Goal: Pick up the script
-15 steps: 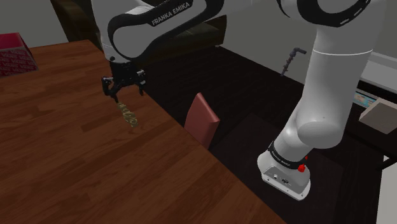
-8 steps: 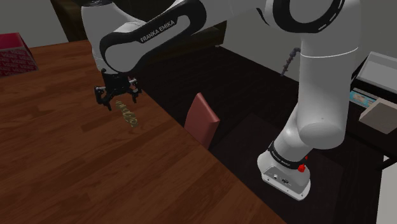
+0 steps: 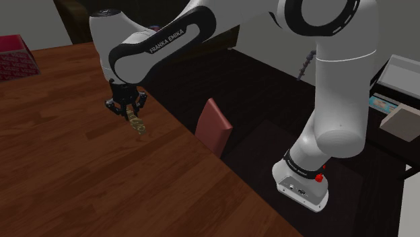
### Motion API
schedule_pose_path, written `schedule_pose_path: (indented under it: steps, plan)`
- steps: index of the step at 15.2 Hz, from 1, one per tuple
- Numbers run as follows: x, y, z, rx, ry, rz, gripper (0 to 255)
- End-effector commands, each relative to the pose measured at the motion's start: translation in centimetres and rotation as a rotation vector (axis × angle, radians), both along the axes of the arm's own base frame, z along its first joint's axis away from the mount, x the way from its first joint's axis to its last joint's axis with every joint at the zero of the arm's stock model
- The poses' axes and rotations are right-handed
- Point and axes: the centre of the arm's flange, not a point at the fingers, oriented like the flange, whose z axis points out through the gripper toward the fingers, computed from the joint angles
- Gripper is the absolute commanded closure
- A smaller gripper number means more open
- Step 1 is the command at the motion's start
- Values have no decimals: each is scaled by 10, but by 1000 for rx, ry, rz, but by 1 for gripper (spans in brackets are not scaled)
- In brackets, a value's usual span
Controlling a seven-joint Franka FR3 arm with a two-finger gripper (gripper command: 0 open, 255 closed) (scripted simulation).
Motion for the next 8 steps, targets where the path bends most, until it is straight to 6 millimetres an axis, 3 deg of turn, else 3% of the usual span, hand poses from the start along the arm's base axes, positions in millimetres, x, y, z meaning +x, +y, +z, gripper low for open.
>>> schedule_pose_path:
  steps: [1, 6, 8]
  plan:
    - [0, 0, -1, 0, 0, 0, 255]
    - [0, 0, 0, 0, 0, 0, 255]
    - [0, 0, 11, 0, 0, 0, 255]
